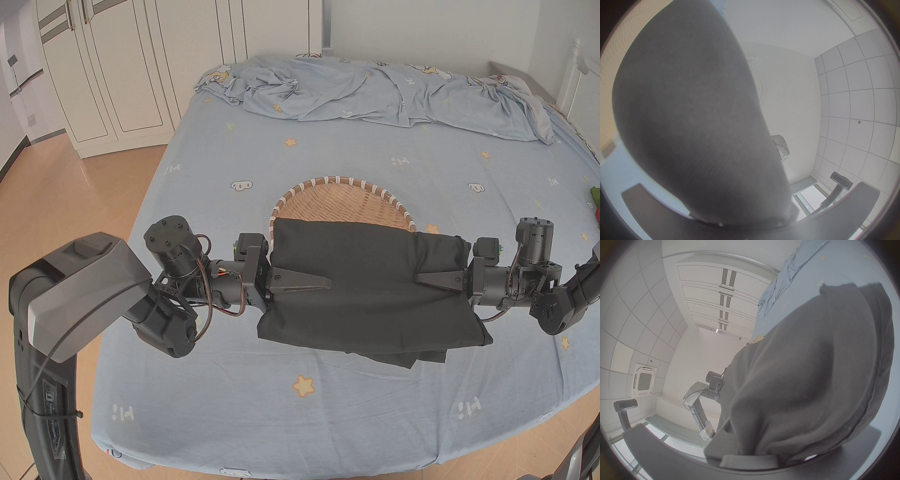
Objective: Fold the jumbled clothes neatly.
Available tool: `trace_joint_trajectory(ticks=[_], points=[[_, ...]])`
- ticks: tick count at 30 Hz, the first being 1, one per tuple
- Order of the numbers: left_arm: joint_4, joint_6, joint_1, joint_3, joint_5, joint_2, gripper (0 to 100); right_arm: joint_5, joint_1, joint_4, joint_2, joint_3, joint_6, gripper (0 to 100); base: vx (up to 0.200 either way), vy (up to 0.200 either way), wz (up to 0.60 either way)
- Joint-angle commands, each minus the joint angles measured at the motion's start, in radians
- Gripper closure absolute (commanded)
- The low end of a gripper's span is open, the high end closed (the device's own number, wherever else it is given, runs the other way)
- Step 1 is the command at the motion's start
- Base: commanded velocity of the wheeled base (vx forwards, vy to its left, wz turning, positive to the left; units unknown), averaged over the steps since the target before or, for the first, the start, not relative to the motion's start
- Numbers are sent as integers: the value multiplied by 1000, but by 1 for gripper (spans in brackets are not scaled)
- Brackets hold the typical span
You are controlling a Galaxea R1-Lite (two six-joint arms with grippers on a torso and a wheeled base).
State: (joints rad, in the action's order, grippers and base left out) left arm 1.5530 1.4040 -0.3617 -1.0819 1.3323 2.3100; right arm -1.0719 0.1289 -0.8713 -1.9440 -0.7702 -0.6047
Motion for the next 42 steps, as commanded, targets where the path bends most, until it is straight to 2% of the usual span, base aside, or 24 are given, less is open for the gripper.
trace_joint_trajectory(ticks=[1,9,22,27,34,42], points=[[18,3,4,-1,7,0,100,1,0,0,0,0,0,100,200,0,0],[18,-5,4,2,10,-1,100,0,0,0,0,2,0,100,200,0,0],[18,0,6,2,14,-14,100,1,0,-3,0,-3,2,100,0,0,0],[18,21,26,-92,11,35,100,12,0,-5,-12,-57,0,100,0,0,0],[18,78,13,-199,5,112,100,92,0,-3,-52,-109,0,100,0,0,0],[18,164,24,-340,4,183,100,92,0,-6,-84,-150,-12,100,0,0,0]])
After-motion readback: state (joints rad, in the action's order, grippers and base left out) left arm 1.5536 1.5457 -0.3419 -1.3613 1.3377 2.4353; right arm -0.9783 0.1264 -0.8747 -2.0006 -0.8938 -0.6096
